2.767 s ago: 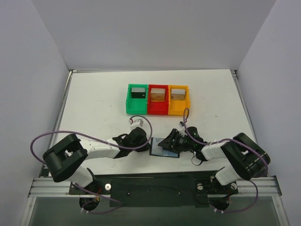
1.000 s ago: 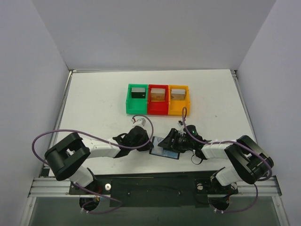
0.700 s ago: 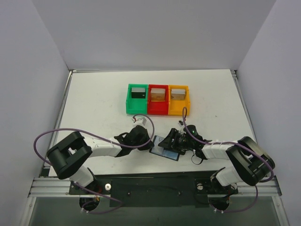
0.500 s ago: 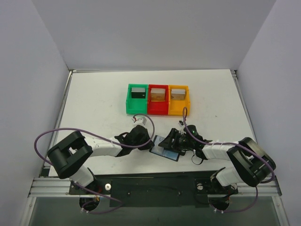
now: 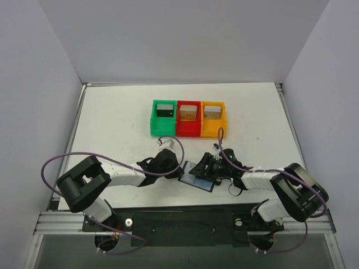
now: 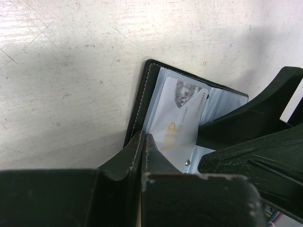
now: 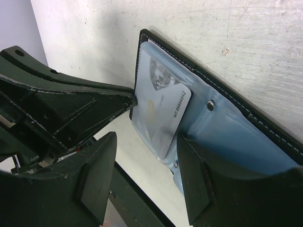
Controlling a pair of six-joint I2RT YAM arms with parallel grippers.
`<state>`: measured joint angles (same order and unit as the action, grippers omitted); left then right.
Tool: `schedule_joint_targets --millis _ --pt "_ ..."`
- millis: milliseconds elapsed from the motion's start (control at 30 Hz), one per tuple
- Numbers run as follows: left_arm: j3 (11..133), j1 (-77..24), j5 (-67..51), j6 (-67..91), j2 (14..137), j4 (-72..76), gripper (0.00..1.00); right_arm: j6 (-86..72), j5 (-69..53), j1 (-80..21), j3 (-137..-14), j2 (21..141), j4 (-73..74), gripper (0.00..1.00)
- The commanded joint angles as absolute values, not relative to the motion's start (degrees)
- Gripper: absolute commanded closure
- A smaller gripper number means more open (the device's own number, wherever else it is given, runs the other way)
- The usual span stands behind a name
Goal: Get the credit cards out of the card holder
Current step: Remove the credit card from the card holder.
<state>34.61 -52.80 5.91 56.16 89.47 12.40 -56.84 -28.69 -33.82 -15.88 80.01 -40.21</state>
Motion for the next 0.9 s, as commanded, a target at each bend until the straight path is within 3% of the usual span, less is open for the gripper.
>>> schedule_joint_targets --millis 0,600,867 --pt "34.28 -53.17 6.86 54.93 92.11 8.17 1.0 -56.6 -27.86 -33.93 -15.73 82.0 -41.65 0.5" --pt "34.54 -54.84 5.8 55.46 94.4 8.44 1.0 -61.7 -28.3 -32.52 -11.87 81.48 -55.46 0.54" --pt "34.1 -55.28 5.63 55.72 94.48 8.09 1.0 -61.79 -27.86 -31.82 -11.43 80.07 -56.07 0.69"
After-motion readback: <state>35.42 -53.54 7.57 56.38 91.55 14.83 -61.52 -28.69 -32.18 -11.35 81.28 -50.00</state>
